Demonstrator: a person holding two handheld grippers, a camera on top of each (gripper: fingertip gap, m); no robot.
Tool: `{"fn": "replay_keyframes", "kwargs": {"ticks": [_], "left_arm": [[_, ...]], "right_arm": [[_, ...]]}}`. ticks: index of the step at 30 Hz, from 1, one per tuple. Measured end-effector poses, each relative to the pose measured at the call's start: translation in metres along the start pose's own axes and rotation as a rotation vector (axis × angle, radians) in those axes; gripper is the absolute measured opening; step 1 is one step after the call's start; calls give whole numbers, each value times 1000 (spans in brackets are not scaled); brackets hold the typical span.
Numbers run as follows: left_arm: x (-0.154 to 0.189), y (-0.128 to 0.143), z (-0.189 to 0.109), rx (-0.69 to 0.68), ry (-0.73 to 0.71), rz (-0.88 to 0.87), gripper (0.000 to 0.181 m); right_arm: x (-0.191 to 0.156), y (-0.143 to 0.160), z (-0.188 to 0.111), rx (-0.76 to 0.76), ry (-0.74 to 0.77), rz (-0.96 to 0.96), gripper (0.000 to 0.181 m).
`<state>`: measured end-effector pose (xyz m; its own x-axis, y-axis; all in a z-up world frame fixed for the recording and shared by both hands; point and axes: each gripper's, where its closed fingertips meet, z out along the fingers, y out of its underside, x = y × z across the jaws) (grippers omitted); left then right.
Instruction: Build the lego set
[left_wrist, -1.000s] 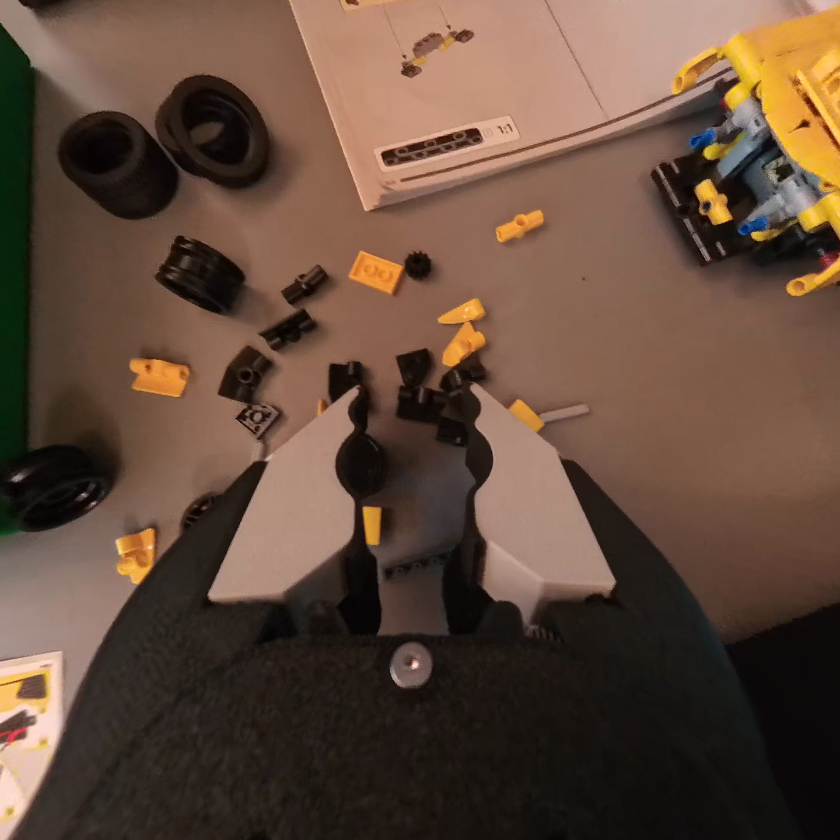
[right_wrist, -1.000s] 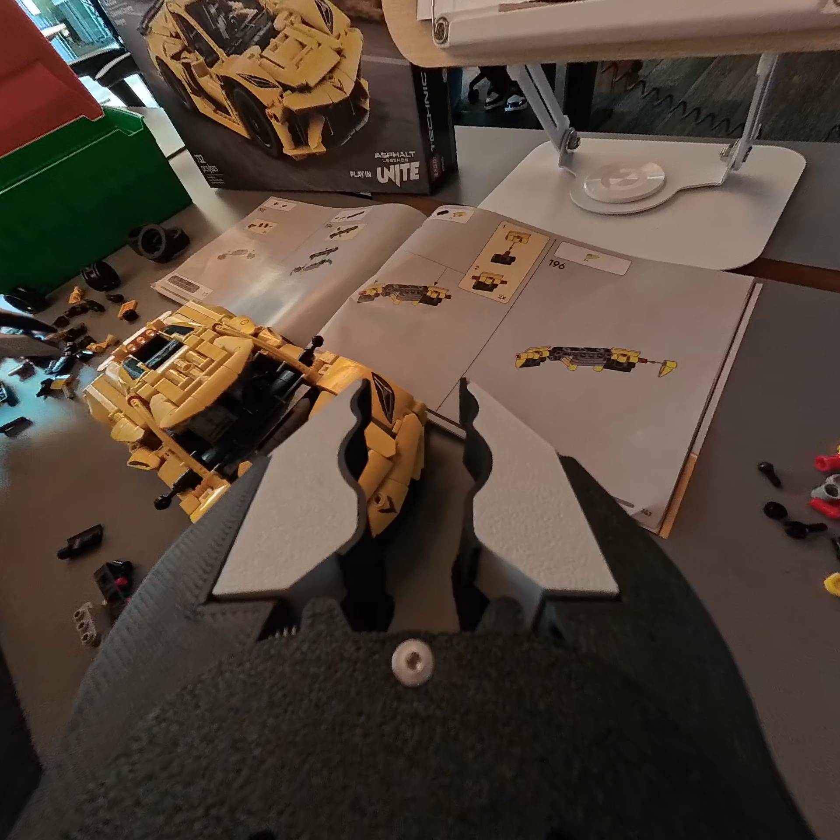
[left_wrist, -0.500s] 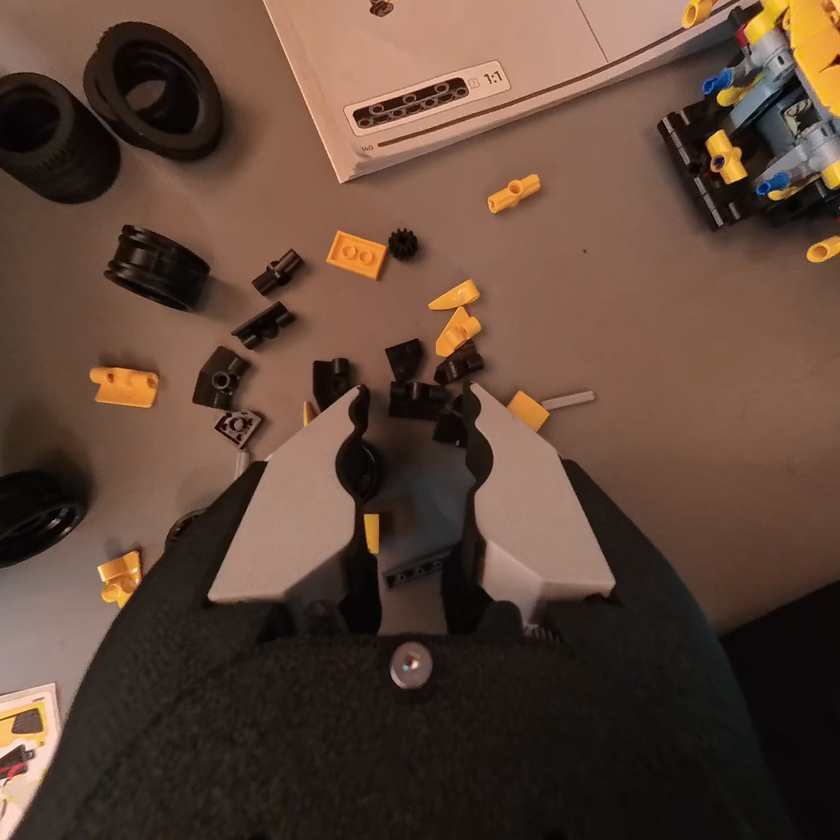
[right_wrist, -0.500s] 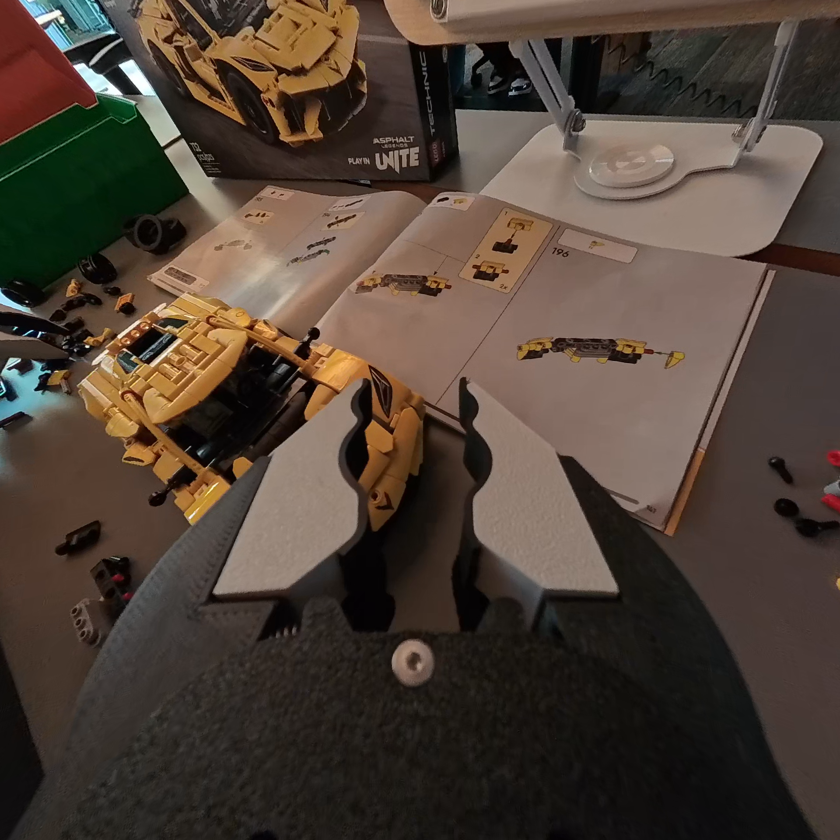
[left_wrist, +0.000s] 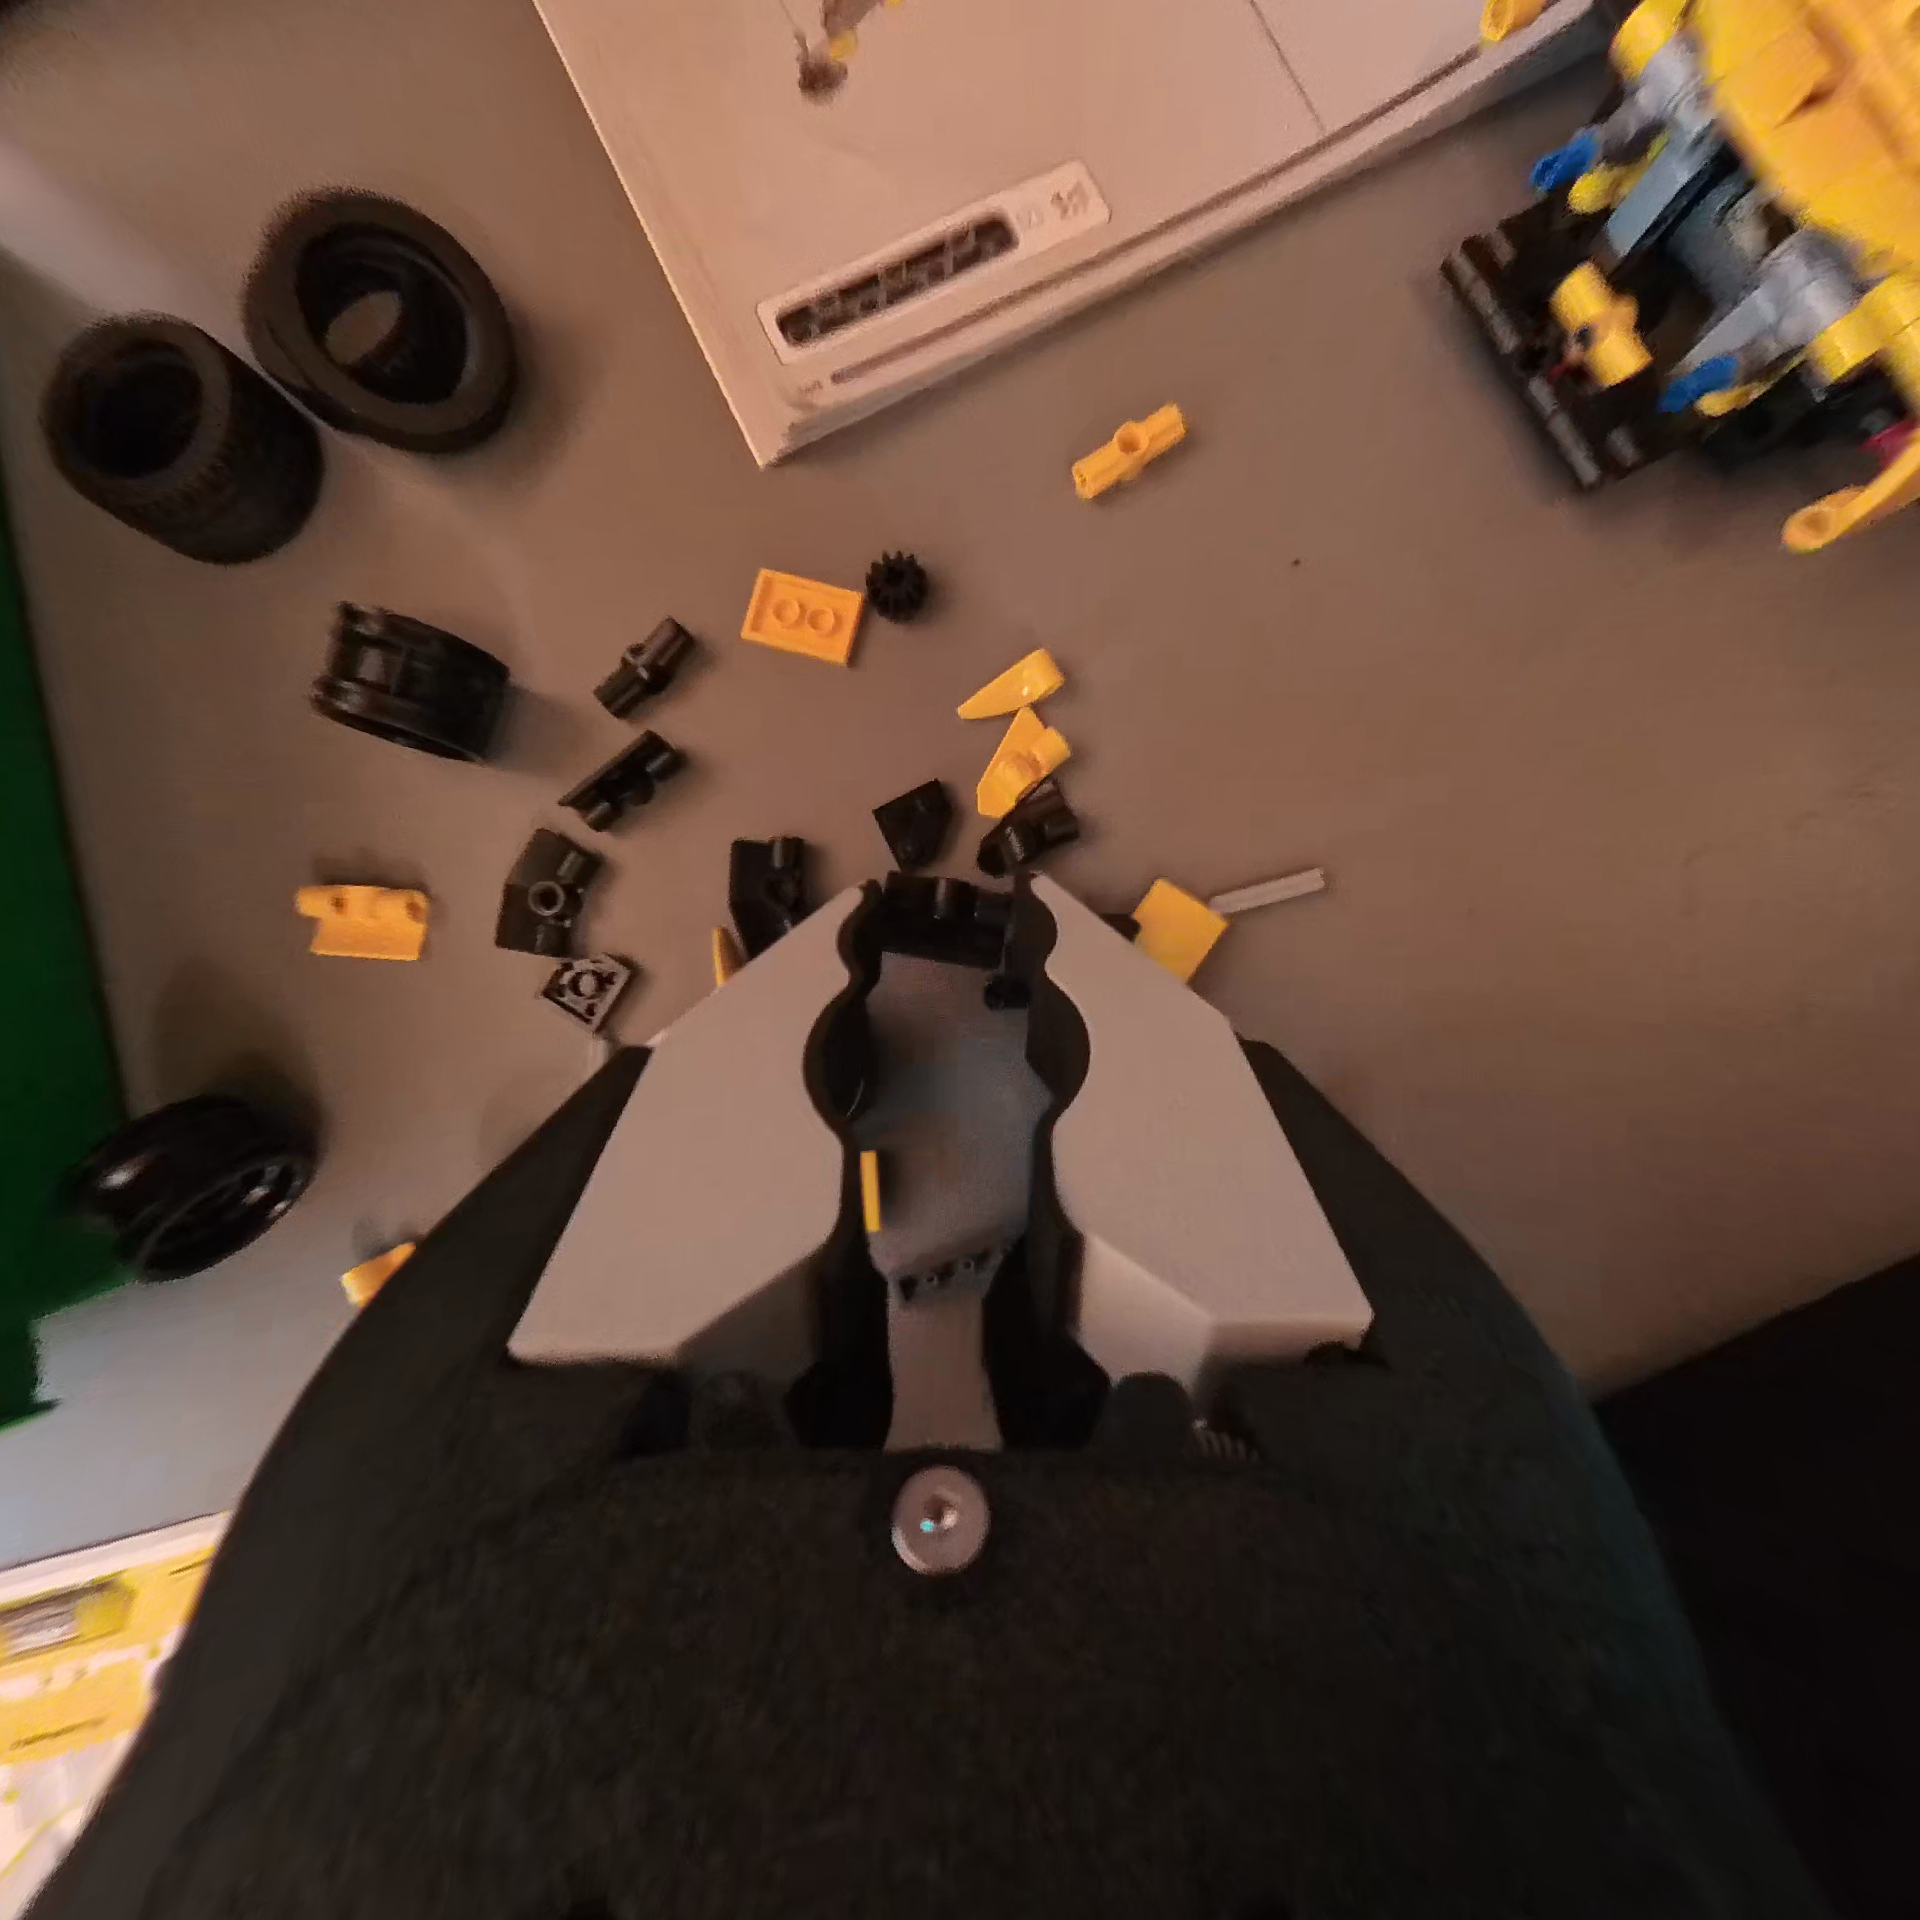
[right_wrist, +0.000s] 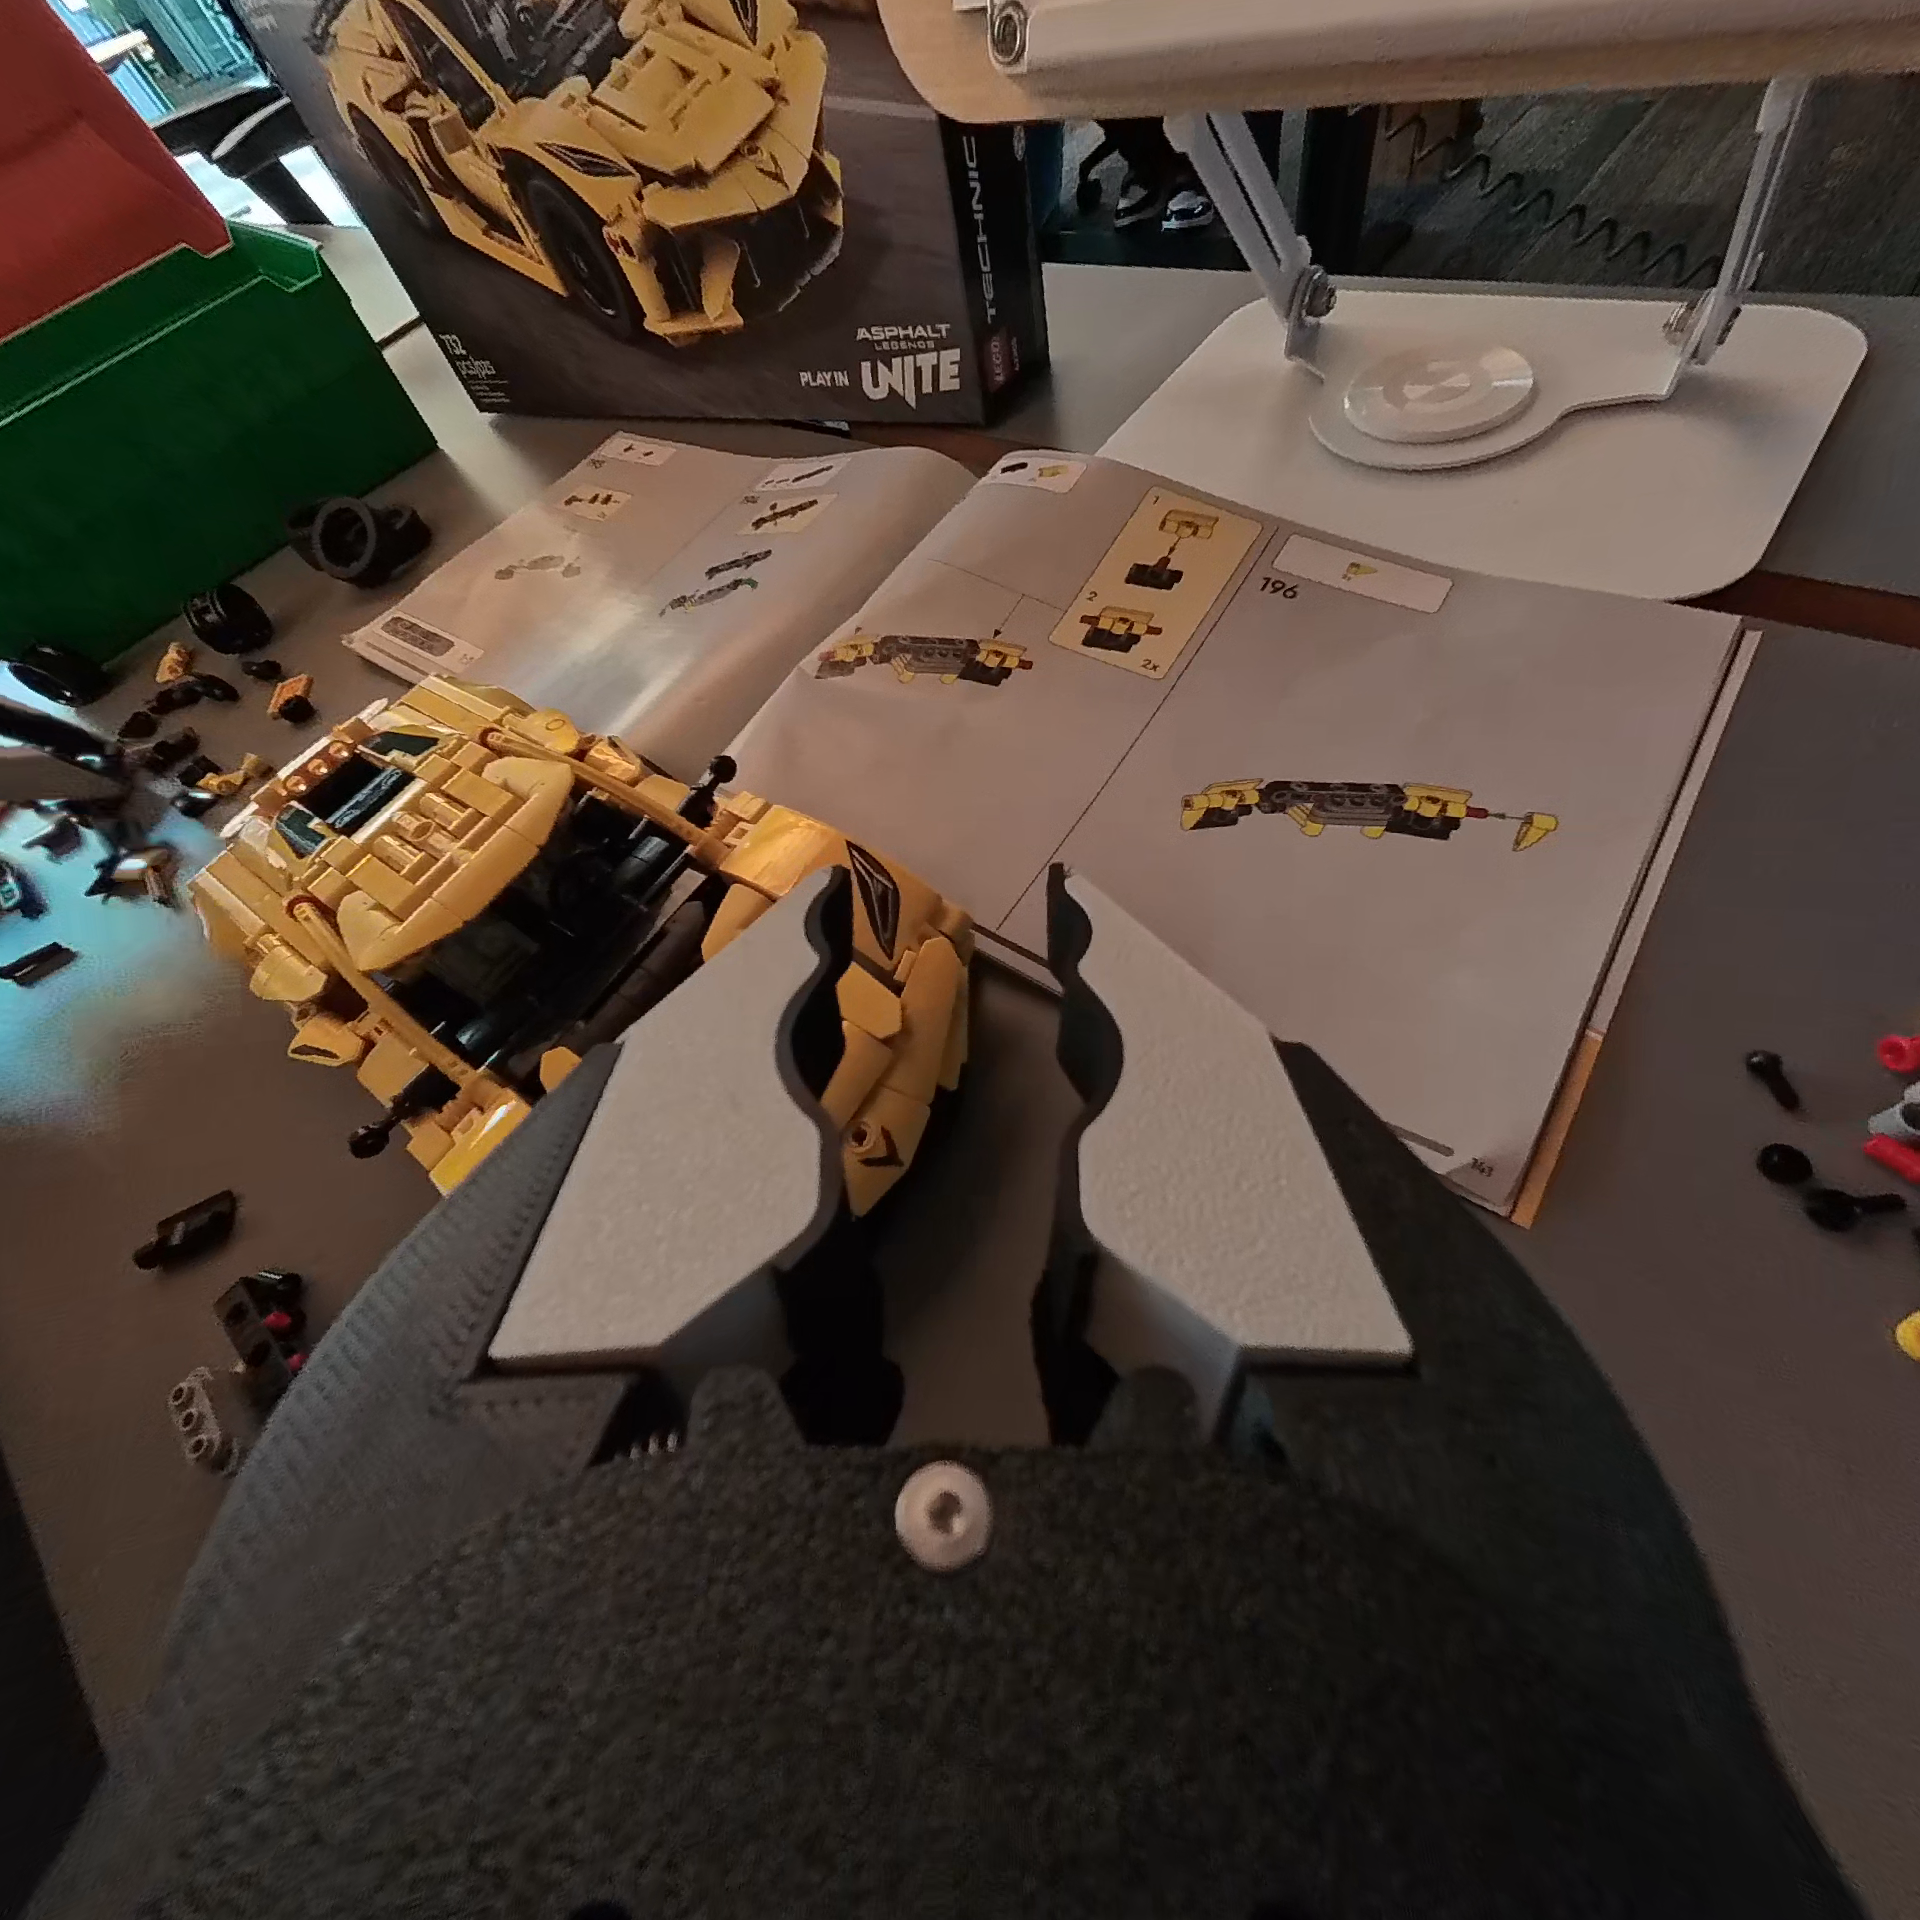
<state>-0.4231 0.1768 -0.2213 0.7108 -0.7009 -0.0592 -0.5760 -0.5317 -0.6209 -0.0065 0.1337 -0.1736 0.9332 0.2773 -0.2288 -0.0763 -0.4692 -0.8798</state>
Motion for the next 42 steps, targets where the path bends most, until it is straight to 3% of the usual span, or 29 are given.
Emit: {"fn": "replay_keyframes", "kwargs": {"ticks": [3, 6, 10, 14, 17, 23, 31, 33, 36, 39, 42], "left_arm": [[33, -36, -25, 154, 96, -8, 24], [103, -60, -36, 240, 293, 16, 24], [207, -53, -25, 202, 546, 126, 24], [248, -26, -4, 98, 563, 293, 24], [232, -18, 4, 51, 457, 390, 24], [224, -5, 14, -10, 481, 389, 24], [204, -21, 8, 82, 446, 316, 34], [177, -33, -2, 143, 425, 222, 35], [106, -44, -9, 209, 268, 54, 34], [33, -23, -7, 108, 58, -38, 34], [-4, -5, -14, 72, -38, -76, 35]], "right_arm": [[0, -2, -1, 9, 1, -2, 35], [-1, -3, -1, 9, 4, -9, 35], [-1, -4, -3, 18, 8, -13, 35], [-3, -6, -5, 26, -1, -11, 35], [-5, -8, -6, 29, -6, -15, 35], [-6, -10, -7, 36, -2, -24, 35], [-2, -9, -6, 35, 8, -18, 35], [-2, -8, -6, 33, 9, -18, 35], [-2, -7, -5, 29, 6, -14, 35], [-2, -6, -4, 22, 7, -19, 35], [0, -4, -4, 17, 15, -20, 35]]}}
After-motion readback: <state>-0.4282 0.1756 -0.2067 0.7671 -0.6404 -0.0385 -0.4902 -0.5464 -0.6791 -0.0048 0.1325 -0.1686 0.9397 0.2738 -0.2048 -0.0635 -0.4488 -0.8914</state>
